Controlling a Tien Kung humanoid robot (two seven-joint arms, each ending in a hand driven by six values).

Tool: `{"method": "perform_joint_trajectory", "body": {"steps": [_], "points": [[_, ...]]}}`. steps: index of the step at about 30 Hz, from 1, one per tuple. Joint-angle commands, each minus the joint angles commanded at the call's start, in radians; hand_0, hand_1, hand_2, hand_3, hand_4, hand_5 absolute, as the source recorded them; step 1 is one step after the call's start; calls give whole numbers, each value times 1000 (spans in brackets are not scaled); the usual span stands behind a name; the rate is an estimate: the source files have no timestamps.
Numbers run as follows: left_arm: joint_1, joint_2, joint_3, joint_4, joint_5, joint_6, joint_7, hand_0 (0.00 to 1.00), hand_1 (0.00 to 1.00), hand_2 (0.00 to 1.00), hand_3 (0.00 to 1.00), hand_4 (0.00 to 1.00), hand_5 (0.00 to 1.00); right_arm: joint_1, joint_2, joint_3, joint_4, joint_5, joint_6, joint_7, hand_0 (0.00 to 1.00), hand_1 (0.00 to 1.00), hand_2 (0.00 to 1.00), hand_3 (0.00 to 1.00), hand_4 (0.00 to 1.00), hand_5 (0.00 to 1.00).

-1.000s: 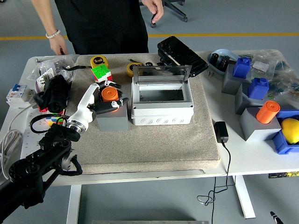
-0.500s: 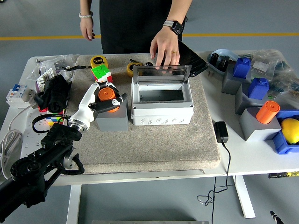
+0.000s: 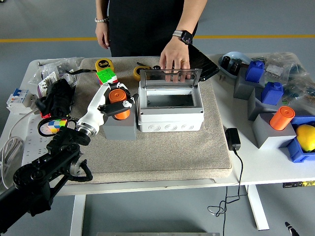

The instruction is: Fetch the battery,place it into the box,close the lid of the box

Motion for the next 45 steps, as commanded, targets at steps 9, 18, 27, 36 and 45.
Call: {"method": "perform_joint_trajectory", "body": {"steps": [9, 18, 27, 36, 45], "points": [[-47, 31, 6, -130, 163, -34, 90, 223, 160, 147, 186, 2, 2, 0, -2, 1, 0, -1, -2, 2, 726, 665, 653, 599, 998, 611], [-210, 15, 158, -104, 254, -62, 175, 216, 157, 144, 187, 2, 2, 2, -6, 1, 0, 1, -4, 3, 725, 665, 653, 599, 998, 610], [-328, -50, 258, -4, 376, -68, 290, 216, 163, 145, 172, 18, 2, 2, -8, -9, -1, 7, -5, 4, 726, 665, 653, 599, 998, 610], [-421, -113, 330, 75, 471, -75, 368, 212, 162, 142, 179, 37, 2, 6, -13, -20, -2, 11, -8, 4, 726, 665, 653, 599, 998, 611], [-507, -163, 401, 178, 500, -94, 416, 216, 171, 145, 209, 83, 2, 11, -18, -38, -1, 15, -9, 5, 726, 665, 653, 599, 998, 613]]}}
